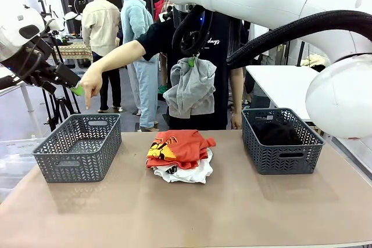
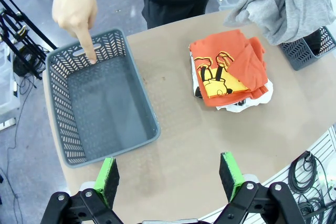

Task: Sort the tops and bottoms.
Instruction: Sort the clothes according to human instructions.

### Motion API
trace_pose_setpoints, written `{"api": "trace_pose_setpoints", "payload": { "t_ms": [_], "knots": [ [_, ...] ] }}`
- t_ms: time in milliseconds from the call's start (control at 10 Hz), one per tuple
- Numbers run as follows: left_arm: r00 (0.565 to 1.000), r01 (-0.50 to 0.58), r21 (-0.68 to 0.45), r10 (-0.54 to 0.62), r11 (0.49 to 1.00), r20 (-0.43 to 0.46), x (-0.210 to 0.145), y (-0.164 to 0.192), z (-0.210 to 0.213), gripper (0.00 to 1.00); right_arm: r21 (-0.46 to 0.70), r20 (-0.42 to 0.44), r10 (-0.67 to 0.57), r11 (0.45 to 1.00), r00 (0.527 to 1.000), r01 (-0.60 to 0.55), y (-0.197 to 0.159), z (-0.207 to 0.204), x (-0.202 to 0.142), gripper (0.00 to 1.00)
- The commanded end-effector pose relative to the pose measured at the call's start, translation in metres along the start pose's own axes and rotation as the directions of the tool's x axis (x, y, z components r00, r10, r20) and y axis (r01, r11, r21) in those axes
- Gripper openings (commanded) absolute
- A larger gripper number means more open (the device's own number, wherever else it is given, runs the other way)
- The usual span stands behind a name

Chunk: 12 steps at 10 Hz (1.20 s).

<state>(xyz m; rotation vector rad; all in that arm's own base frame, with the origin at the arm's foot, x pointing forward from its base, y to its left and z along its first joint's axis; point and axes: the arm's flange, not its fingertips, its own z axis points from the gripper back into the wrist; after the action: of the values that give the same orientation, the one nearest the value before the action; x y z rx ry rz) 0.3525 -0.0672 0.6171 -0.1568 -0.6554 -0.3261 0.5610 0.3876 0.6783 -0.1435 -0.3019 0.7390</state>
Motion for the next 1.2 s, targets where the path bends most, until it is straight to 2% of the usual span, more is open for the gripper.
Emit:
{"api": "trace_pose_setpoints", "payload": {
  "t_ms": [0,200,400,500,700,800,1000,1100],
  "knots": [
    [1.000,0.000,0.000,0.000,1.000,0.000,0.000,0.000,0.000,1.00,-0.004,-0.003,-0.010,1.000,1.000,0.010,0.001,0.003,-0.003,0.00],
    [1.000,-0.005,0.094,0.008,0.996,-0.028,-0.020,0.047,0.027,1.00,-0.004,-0.003,-0.010,1.000,1.000,0.010,0.001,0.003,-0.003,0.00],
    [0.999,-0.034,0.157,0.038,0.987,-0.021,-0.036,0.076,0.045,1.00,0.000,0.000,0.000,1.000,1.000,0.000,0.000,0.000,0.000,0.00],
    [0.998,-0.054,0.172,0.056,0.984,-0.005,-0.040,0.084,0.054,1.00,0.039,0.093,0.059,0.997,0.994,-0.063,0.016,0.000,0.027,0.00],
    [0.996,-0.088,0.169,0.082,0.982,0.044,-0.045,0.090,0.069,1.00,0.106,0.213,0.187,0.971,0.959,-0.213,0.058,-0.001,0.080,0.00],
    [0.997,-0.081,0.165,0.081,0.983,0.011,-0.037,0.090,0.061,1.00,0.127,0.289,0.237,0.951,0.927,-0.283,0.078,0.001,0.104,0.00],
    [0.997,-0.081,0.165,0.081,0.983,0.011,-0.037,0.090,0.061,1.00,0.153,0.443,0.288,0.909,0.849,-0.388,0.116,0.011,0.141,0.00],
    [0.997,-0.081,0.165,0.081,0.983,0.011,-0.037,0.090,0.061,1.00,0.150,0.483,0.307,0.893,0.820,-0.423,0.128,0.012,0.154,0.00]
  ]
}}
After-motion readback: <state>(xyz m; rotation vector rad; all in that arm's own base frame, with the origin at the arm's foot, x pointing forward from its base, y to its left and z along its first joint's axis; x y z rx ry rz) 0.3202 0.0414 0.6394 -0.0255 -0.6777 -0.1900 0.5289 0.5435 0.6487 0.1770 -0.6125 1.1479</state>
